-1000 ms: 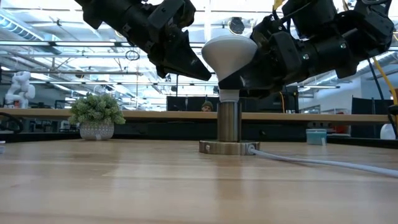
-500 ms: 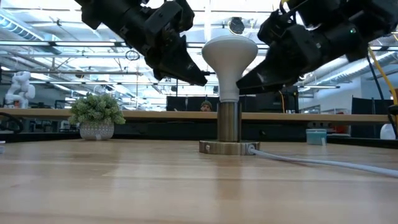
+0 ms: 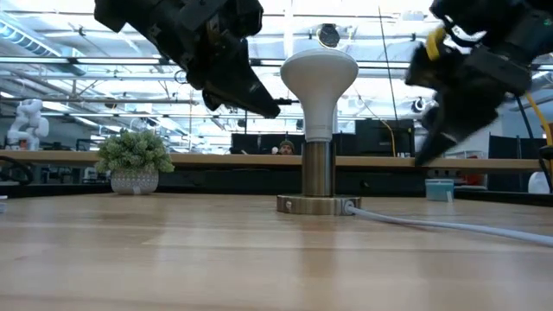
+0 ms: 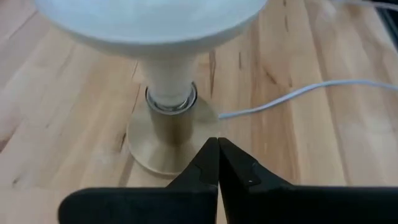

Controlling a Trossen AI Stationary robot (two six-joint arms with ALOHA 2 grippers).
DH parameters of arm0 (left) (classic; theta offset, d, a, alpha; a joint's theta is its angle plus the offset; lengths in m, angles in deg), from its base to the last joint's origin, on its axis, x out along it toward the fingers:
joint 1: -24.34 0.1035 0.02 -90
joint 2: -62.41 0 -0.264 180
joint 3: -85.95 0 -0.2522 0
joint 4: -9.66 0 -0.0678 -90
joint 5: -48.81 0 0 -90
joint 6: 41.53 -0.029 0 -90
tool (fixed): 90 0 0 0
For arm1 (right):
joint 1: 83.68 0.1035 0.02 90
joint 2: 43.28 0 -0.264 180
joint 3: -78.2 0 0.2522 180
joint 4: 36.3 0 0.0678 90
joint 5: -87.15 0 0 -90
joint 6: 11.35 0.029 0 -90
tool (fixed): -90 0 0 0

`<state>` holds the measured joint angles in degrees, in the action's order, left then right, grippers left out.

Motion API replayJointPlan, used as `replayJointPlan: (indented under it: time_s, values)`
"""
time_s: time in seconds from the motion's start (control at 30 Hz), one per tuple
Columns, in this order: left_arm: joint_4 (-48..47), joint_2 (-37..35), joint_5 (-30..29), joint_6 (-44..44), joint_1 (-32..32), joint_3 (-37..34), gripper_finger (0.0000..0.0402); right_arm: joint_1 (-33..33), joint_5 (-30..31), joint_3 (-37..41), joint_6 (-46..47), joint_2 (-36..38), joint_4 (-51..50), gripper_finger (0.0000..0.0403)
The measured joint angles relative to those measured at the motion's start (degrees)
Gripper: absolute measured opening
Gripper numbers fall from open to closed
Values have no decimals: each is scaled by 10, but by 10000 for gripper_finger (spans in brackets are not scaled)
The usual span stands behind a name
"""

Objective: Screw lightbulb
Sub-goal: Insert the lightbulb into the lamp

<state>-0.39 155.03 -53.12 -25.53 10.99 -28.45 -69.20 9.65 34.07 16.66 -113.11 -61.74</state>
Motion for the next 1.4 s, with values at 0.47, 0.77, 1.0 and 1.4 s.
replayJointPlan:
  time_s: [0.47,0.77,1.0,1.4]
  values:
    - [230,145,42,-15,-43,0,2,40,99,0,149,-14,-29,9]
    - [247,142,42,-76,-29,0,2,-33,155,8,-56,-48,218,1]
    - [242,143,80,-78,-10,0,2,-163,-20,135,-121,-136,617,0]
    - [245,143,84,-101,-3,0,2,-200,-172,96,-109,-328,784,0]
